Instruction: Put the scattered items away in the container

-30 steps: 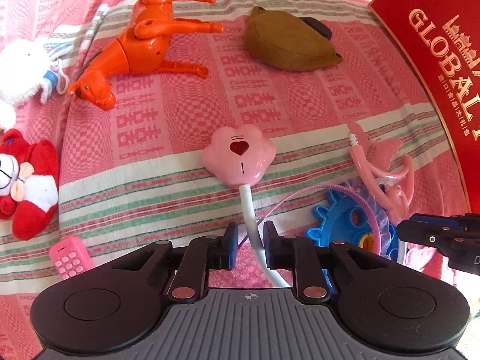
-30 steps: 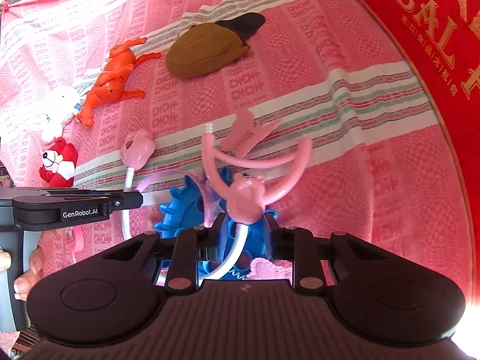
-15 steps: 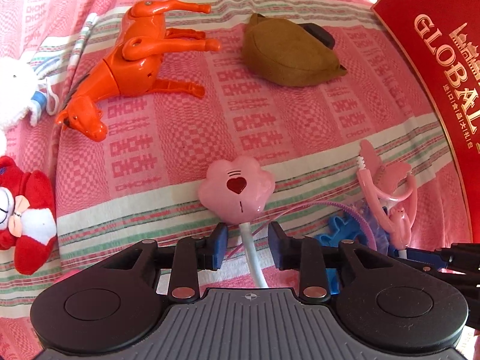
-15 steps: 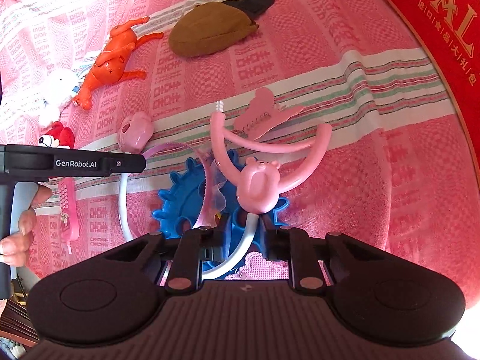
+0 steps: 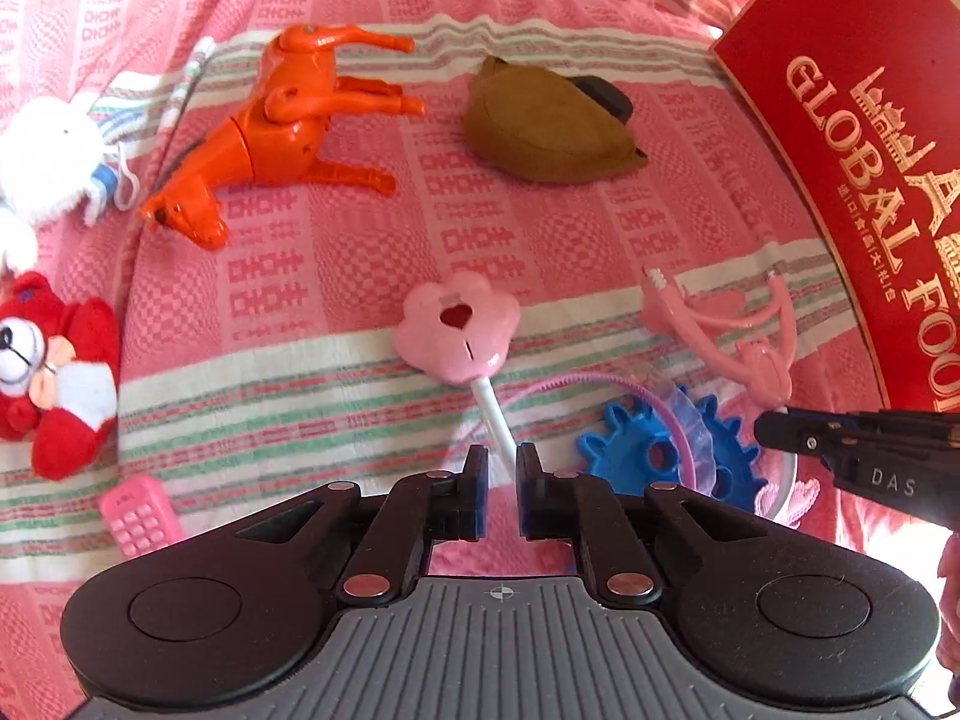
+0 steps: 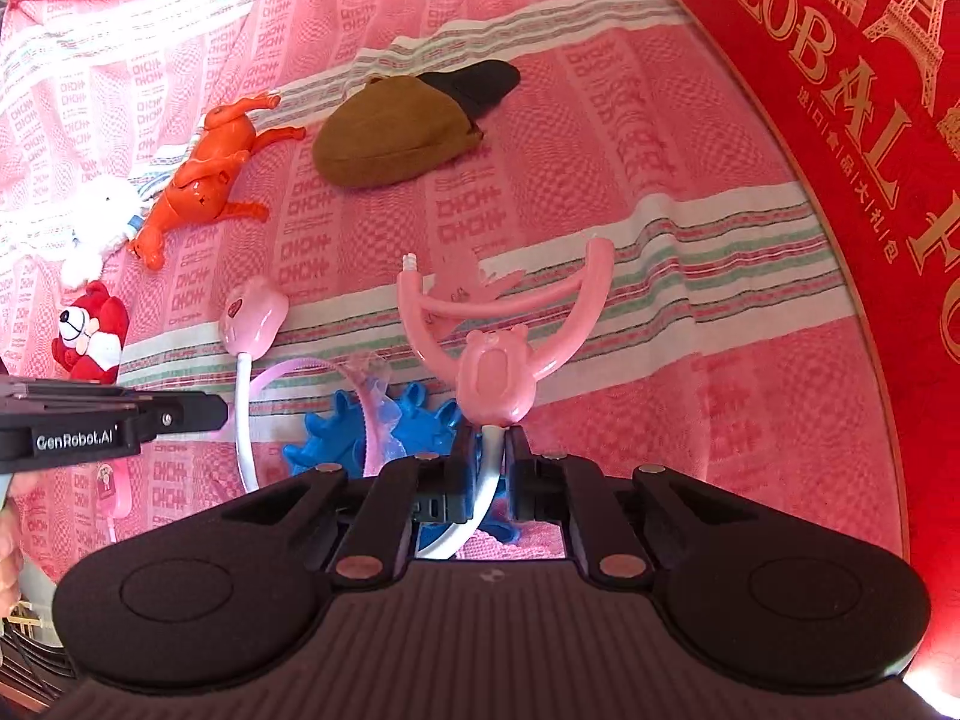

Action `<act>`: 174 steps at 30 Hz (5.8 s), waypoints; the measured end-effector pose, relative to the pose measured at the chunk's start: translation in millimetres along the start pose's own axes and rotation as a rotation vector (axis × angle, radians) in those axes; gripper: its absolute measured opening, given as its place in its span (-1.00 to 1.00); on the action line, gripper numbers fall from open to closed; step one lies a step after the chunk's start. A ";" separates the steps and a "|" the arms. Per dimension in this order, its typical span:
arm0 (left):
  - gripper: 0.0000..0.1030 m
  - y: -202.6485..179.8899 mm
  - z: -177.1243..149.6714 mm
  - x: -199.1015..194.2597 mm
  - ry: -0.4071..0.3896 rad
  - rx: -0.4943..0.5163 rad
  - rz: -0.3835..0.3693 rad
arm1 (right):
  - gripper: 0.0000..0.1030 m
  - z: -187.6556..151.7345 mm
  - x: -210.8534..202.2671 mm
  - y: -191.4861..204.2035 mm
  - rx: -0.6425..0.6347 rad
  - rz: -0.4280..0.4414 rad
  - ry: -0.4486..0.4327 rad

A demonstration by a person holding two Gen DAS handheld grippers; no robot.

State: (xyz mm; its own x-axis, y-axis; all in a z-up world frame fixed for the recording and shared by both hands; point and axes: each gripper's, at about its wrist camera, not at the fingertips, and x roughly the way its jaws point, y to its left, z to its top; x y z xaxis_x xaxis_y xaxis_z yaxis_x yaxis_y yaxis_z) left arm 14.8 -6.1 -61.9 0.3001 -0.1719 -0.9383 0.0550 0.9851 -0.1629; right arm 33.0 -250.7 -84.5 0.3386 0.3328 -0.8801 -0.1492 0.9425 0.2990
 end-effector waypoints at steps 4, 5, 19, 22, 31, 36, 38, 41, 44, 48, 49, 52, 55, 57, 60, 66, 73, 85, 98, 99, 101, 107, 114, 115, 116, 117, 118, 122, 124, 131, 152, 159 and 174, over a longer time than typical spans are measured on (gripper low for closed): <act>-0.38 2.9 -13.2 8.6 0.035 -0.059 -0.007 | -0.79 -3.1 1.3 -8.6 0.010 -0.018 0.011; -0.37 4.6 -13.9 9.6 0.040 -0.077 -0.012 | -0.79 -3.6 1.7 -11.3 0.011 -0.022 0.016; 0.27 -0.5 5.7 5.2 0.024 -0.224 -0.084 | -0.77 -3.1 3.4 -22.2 -0.016 0.000 0.039; 0.27 -9.7 11.0 12.1 0.035 -0.212 -0.068 | -0.74 -2.1 5.5 -24.4 -0.004 0.016 0.046; -0.78 -33.1 17.9 33.6 0.049 -0.134 0.050 | -0.55 -2.1 6.9 -36.0 0.065 0.063 0.063; -0.91 -40.0 15.4 32.6 0.036 -0.089 0.071 | -0.48 -3.6 5.2 -41.3 0.074 0.060 0.065; -0.81 -41.2 14.6 32.7 0.039 -0.084 0.067 | -0.48 -3.3 5.7 -40.3 0.066 0.060 0.067; -0.42 -42.8 15.2 35.3 0.043 -0.086 0.065 | -0.48 -1.7 9.5 -35.5 0.035 0.058 0.070; 0.00 -45.8 17.7 38.7 0.046 -0.082 0.104 | -0.50 1.2 12.8 -29.8 -0.015 0.049 0.059; 0.19 -51.8 18.3 42.6 0.053 -0.077 0.145 | -0.50 2.8 14.7 -28.6 -0.060 0.062 0.052; 0.18 -54.7 18.0 43.4 0.053 -0.072 0.162 | -0.52 2.9 14.5 -31.0 -0.056 0.071 0.054; -0.24 -63.3 16.4 44.6 0.048 -0.052 0.228 | -0.51 1.8 13.4 -42.7 -0.019 0.124 0.060; -0.92 -71.8 15.8 42.5 0.037 -0.037 0.266 | -0.51 0.7 11.8 -46.9 -0.046 0.152 0.067; -0.94 -75.7 14.6 39.9 0.024 -0.037 0.281 | -0.51 0.8 11.9 -48.5 -0.050 0.171 0.067; -0.94 -80.3 13.2 35.1 0.015 -0.042 0.288 | -0.46 1.6 12.4 -51.7 -0.029 0.202 0.060; -0.88 -77.0 14.9 38.6 0.040 -0.040 0.293 | -0.48 -0.5 12.2 -48.5 -0.038 0.209 0.024; -0.95 -88.4 13.4 24.8 -0.010 0.014 0.268 | -0.81 -7.8 -1.6 -43.4 -0.021 0.156 0.029; -0.95 -70.2 1.6 2.4 -0.039 0.003 0.102 | -0.82 -7.9 -27.7 -24.4 -0.017 0.058 -0.048; -0.94 -69.3 -10.7 -25.9 -0.136 0.033 -0.031 | -0.82 -14.3 -61.5 -11.9 -0.027 -0.027 -0.131; -0.94 -68.9 -10.9 -28.2 -0.144 0.033 -0.037 | -0.82 -13.6 -64.8 -9.8 -0.031 -0.030 -0.140; -0.95 -67.7 -11.2 -34.0 -0.159 0.030 -0.043 | -0.82 -11.4 -71.8 -5.8 -0.042 -0.030 -0.163; -0.95 -65.1 -9.4 -56.6 -0.213 0.028 -0.035 | -0.83 -0.1 -86.9 7.2 -0.079 -0.004 -0.215; -0.95 -73.6 -9.9 -46.4 -0.195 0.018 -0.006 | -0.83 -0.4 -68.8 -2.7 -0.084 -0.004 -0.145; -0.95 -75.6 -11.7 -39.8 -0.178 0.021 0.002 | -0.83 -2.1 -61.6 -5.5 -0.081 -0.006 -0.126; -0.95 -76.8 -14.0 -34.1 -0.161 0.022 0.006 | -0.83 -3.4 -53.6 -7.9 -0.078 -0.006 -0.106; -0.95 -77.5 -16.5 -29.3 -0.147 0.022 0.010 | -0.82 -5.2 -44.1 -10.3 -0.075 -0.006 -0.082; -0.95 -77.5 -19.4 -24.9 -0.133 0.024 0.016 | -0.82 -6.9 -35.0 -12.1 -0.074 -0.006 -0.061; -0.94 -73.4 -25.6 -9.3 -0.082 0.023 0.046 | -0.82 -15.5 -6.9 -20.8 -0.051 0.017 0.019; -0.94 -70.1 -26.2 -3.9 -0.063 0.012 0.052 | -0.74 -19.6 -2.0 -25.5 -0.022 0.026 0.046; -0.94 -69.4 -24.2 7.9 -0.030 0.008 0.044 | -0.53 -26.1 -4.8 -28.7 -0.001 0.037 0.089; -0.86 -75.7 -14.2 33.2 0.043 0.062 0.008 | -0.84 -26.1 -5.3 -24.3 -0.018 0.009 0.092; -0.95 -85.6 -7.6 2.9 -0.039 0.071 0.006 | -0.85 -10.7 -34.3 -29.9 -0.004 0.032 0.003; -0.95 -106.7 31.6 -96.6 -0.249 0.055 -0.080 | -0.83 45.6 -130.8 -17.9 -0.085 0.110 -0.255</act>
State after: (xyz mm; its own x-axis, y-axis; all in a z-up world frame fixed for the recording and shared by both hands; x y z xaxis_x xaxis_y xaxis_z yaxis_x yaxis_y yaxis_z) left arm 10.1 -94.8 55.7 0.5177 -0.2517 -0.8177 0.1373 0.9678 -0.2109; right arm 33.7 -309.7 42.1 0.5374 0.4395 -0.7198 -0.2711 0.8982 0.3461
